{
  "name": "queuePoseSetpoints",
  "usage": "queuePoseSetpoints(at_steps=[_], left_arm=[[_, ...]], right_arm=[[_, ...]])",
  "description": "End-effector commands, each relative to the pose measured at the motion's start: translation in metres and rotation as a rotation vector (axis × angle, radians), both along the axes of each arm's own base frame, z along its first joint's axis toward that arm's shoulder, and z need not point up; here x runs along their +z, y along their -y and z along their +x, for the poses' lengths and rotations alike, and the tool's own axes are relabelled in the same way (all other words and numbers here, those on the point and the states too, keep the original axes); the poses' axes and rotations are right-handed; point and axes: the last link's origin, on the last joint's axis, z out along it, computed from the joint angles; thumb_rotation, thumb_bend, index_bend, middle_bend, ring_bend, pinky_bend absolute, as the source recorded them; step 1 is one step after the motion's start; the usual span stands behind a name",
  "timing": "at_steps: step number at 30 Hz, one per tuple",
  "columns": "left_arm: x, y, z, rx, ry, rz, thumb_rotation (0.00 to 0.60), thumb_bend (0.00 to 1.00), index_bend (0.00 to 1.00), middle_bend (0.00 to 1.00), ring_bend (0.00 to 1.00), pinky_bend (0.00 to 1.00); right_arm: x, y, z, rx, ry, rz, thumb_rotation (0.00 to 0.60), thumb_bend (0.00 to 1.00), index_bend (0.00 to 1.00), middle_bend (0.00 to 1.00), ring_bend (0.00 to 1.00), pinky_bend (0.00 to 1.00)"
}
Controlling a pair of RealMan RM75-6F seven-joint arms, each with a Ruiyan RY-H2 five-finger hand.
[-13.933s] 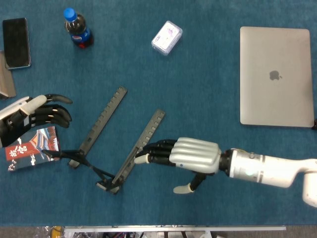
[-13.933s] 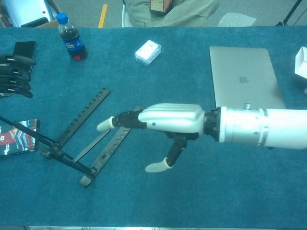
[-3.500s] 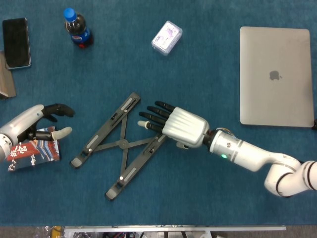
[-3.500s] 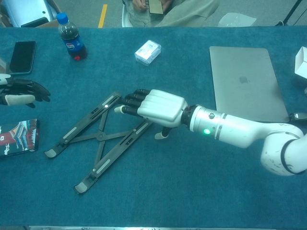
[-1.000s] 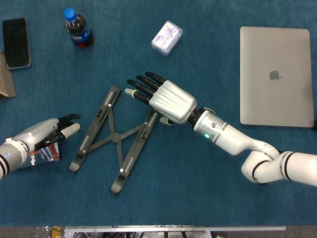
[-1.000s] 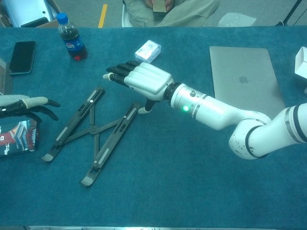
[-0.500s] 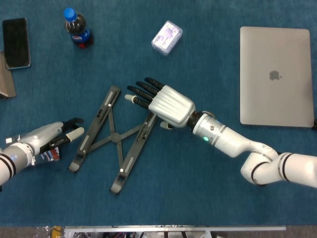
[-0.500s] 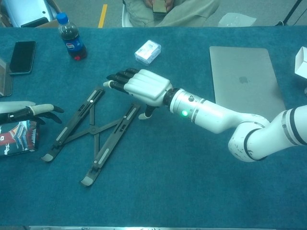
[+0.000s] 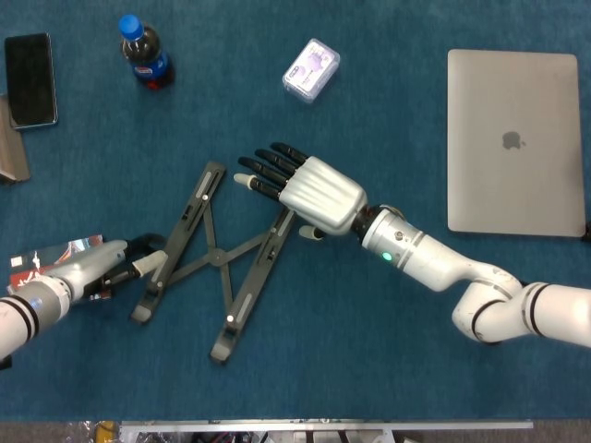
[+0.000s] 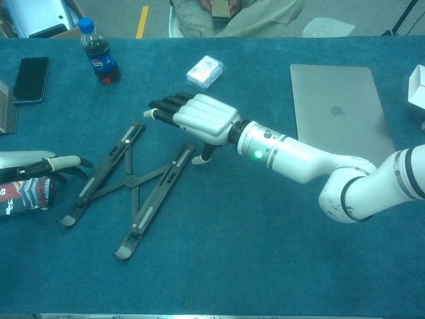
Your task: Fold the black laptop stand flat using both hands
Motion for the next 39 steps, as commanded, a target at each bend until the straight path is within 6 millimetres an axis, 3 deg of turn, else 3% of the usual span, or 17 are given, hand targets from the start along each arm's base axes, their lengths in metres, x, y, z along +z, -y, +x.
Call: queuePoseSetpoints(at_steps=[1, 15, 39], left_arm=[[-0.002, 0.003, 0.002, 0.005, 0.003, -0.015, 0.0, 0.25, 0.0, 0.14, 0.0, 0.09], [-0.007, 0.012, 0.013, 0.019, 0.034, -0.052, 0.0, 0.25, 0.0, 0.14, 0.0, 0.09], [-0.011, 0.017, 0.025, 0.051, 0.097, -0.083, 0.0, 0.25, 0.0, 0.14, 0.0, 0.09]], right_arm=[[0.0, -0.001, -0.001, -0.001, 0.004, 0.006, 0.6, 0.09, 0.0, 0.01, 0.0, 0.1], [-0.006, -0.007, -0.009, 0.008, -0.019, 0.038, 0.6, 0.09, 0.0, 0.01, 0.0, 0.1], [-0.03, -0.016, 0.006, 0.025, -0.01, 0.037, 0.6, 0.09, 0.0, 0.01, 0.0, 0.08]])
